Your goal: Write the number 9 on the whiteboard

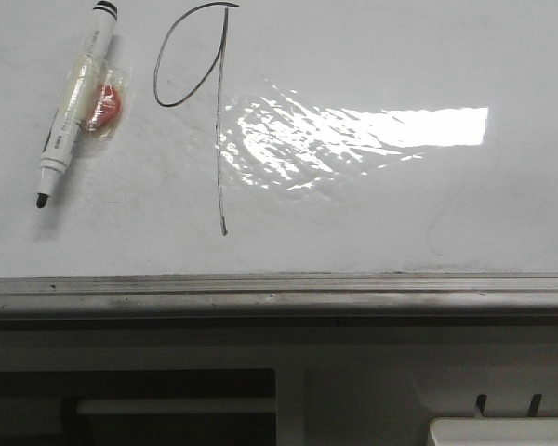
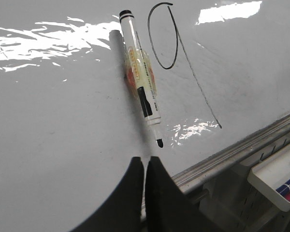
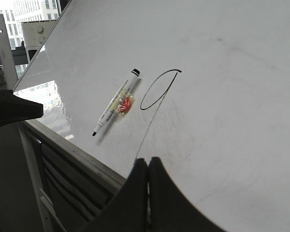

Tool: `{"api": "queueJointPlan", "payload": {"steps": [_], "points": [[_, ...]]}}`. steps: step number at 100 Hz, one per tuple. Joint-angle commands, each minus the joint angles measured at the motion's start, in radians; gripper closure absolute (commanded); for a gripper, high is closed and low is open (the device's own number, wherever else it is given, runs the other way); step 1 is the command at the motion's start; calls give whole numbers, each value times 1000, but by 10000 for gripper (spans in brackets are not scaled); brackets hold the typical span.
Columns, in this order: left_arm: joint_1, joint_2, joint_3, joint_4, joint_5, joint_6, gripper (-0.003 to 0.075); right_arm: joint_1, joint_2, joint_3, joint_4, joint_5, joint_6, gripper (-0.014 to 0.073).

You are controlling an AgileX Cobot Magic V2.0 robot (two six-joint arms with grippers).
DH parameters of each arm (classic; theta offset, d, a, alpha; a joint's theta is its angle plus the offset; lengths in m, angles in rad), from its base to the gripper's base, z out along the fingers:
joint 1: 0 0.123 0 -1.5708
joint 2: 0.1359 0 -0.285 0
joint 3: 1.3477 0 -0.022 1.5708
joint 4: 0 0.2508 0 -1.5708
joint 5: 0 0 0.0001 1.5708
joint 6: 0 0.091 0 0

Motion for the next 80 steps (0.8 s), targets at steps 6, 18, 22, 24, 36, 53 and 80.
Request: {"api": "queueJointPlan", "payload": {"steps": [6,18,22,24,36,53,80], "points": [[-1,6,-29,-6,-68,-5,740,2,11,-25,-6,-73,-7,664],[-1,6,-29,-6,-68,-5,740,2,11,-25,-6,-73,-7,664],[-1,6,-29,-6,-68,-5,740,2,11,-25,-6,-73,-7,664],[-1,6,-29,-6,-68,-5,740,2,11,-25,-6,-73,-7,664],[-1,6,-29,-3,-66,-5,740,2,11,-25,-6,-73,-7,664],[-1,6,-29,-3,-60,-5,740,2,11,-25,-6,-73,-7,664],[69,-68,59,-158,-32,-1,741,2,11,-25,-6,-73,-7,664]]}}
